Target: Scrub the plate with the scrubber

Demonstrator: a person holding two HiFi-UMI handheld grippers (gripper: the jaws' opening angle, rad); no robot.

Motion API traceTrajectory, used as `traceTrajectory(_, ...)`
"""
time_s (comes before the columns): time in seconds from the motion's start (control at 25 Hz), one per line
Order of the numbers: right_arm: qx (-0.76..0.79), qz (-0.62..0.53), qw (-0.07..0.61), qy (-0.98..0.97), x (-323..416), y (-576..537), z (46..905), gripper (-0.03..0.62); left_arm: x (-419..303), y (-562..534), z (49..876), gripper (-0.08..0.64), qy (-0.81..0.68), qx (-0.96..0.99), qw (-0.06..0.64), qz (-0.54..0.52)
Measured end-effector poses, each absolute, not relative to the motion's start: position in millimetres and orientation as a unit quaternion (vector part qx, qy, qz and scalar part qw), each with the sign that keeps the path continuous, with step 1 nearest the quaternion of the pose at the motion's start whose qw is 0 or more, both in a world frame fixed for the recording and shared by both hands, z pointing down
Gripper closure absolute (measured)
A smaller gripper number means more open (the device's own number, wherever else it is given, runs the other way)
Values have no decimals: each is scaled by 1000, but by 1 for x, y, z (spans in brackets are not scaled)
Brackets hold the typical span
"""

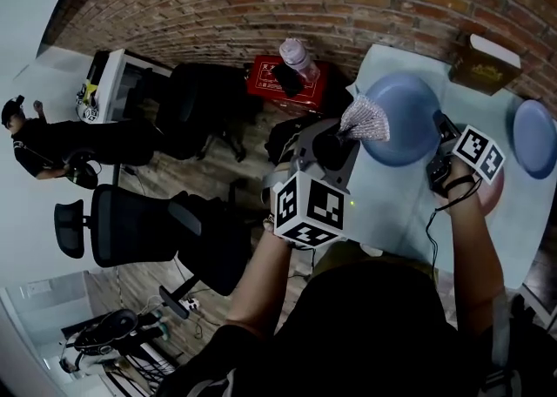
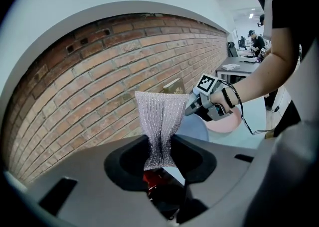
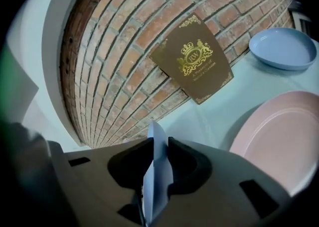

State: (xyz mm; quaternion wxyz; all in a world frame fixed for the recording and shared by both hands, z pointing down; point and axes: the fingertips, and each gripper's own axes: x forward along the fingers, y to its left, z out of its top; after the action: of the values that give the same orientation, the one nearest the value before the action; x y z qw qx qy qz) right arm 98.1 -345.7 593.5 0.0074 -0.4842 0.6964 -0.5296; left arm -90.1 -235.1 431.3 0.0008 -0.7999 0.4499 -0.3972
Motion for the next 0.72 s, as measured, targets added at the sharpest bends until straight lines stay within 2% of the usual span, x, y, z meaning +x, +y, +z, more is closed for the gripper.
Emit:
traceTrajectory(0.2, -506, -539, -1, 673, 100, -347, 608, 489, -103, -231, 438, 408, 460, -794, -10, -397)
traceTrajectory(0.36, -537, -509, -51, 671, 105, -348, 614, 485, -111, -228, 441, 409, 466, -792, -18, -395)
traceTrajectory(0.48, -535, -501, -72, 677, 104, -345, 616, 399, -115, -228, 439, 408, 472, -790, -20, -392)
traceTrajectory(0.72, -536, -496, -77, 679, 107, -335, 612, 388, -118, -225, 437, 407, 474, -789, -16, -391)
